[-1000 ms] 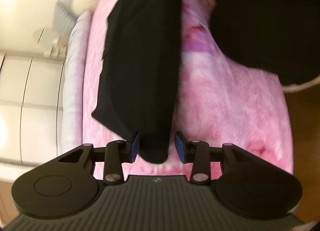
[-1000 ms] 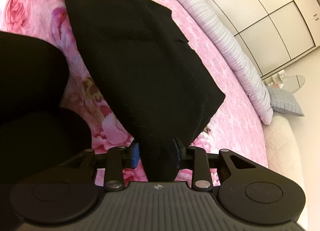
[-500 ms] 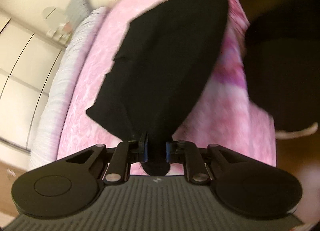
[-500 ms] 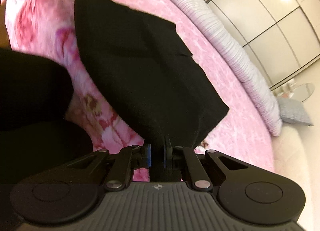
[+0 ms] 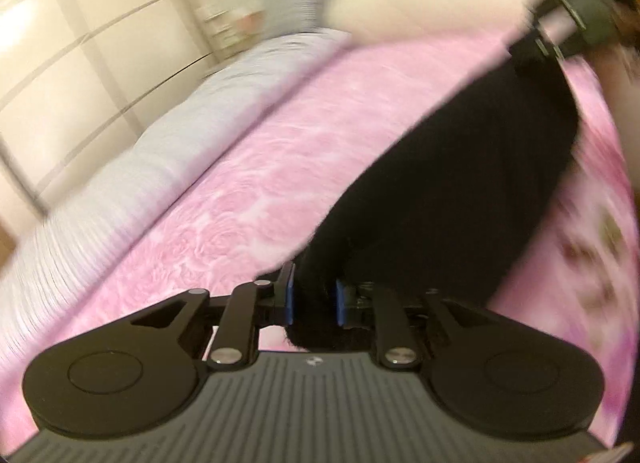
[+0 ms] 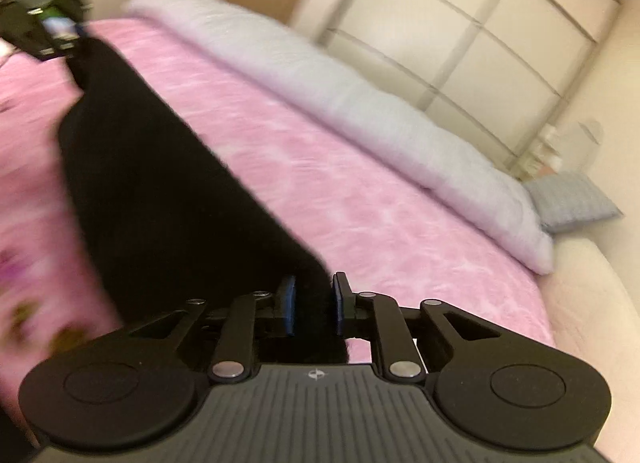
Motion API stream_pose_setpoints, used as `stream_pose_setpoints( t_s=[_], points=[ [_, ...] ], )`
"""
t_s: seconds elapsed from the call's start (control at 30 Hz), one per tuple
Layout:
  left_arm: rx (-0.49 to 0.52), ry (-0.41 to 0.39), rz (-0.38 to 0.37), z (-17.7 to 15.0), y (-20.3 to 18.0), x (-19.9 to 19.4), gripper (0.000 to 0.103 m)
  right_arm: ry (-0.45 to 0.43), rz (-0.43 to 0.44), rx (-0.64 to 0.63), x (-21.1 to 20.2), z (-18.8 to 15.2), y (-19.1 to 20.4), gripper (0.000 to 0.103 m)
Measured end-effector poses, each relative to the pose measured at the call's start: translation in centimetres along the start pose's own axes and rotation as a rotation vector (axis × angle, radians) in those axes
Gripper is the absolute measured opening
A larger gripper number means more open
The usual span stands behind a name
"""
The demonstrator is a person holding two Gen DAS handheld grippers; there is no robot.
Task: Fold clothes
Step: 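Lift the garment with both grippers and fold it over onto itself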
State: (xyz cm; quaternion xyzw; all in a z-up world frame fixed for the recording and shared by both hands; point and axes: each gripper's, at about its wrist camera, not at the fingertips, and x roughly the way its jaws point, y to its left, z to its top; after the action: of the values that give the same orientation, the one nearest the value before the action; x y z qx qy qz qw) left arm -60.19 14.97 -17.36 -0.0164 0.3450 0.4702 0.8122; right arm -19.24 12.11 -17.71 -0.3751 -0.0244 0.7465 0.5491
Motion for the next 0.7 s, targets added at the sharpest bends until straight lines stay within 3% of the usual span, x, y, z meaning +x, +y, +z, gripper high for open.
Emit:
stream_pose_setpoints(
  t_s=[0.03, 0.13, 0.17, 0.3, 0.43, 0.5, 0.6, 0.63, 0.67, 0.7],
  points=[
    [-0.060, -0.004, 0.010, 1.0, 1.3, 1.4, 0.029, 0.014, -0.055, 0.043, 2.0, 0.5, -0.8, 0.030],
    [-0.270, -0.003, -0.005, 2.2, 4.9, 5.3, 0.029, 0.057, -0.139, 0.193, 6.5, 0.6, -3.1, 0.055],
    [-0.349, 0.008, -0.030, 1.7, 5.9, 6.4, 0.030, 0.072, -0.124, 0.267, 7.5, 0.3, -3.8, 0.055],
    [-0.590, 0.087, -0.155, -2.2, 7.9, 9.4, 0.042, 0.123, 0.107, 0.602, 9.7, -3.7, -5.8, 0.055],
    [-0.808, 0.154, -0.214, -6.0, 9.5, 11.4, 0.043, 0.189, 0.262, 0.867, 12.3, -7.2, -7.7, 0.056],
    [-0.852, 0.175, -0.209, -6.5, 9.9, 12.2, 0.047, 0.213, 0.298, 0.944, 13.6, -8.1, -9.0, 0.056],
    [-0.862, 0.231, -0.202, -6.7, 10.1, 14.3, 0.047, 0.251, 0.326, 0.962, 15.7, -8.6, -8.6, 0.056],
    [-0.854, 0.251, -0.200, -6.6, 9.8, 15.2, 0.041, 0.264, 0.335, 0.965, 16.4, -8.7, -8.3, 0.051],
    [-0.841, 0.257, -0.202, -6.4, 9.5, 15.9, 0.034, 0.277, 0.344, 0.967, 17.1, -8.9, -8.1, 0.031],
    [-0.822, 0.252, -0.198, -6.3, 9.1, 16.1, 0.020, 0.289, 0.353, 0.969, 17.8, -9.0, -7.8, 0.020]
  ],
)
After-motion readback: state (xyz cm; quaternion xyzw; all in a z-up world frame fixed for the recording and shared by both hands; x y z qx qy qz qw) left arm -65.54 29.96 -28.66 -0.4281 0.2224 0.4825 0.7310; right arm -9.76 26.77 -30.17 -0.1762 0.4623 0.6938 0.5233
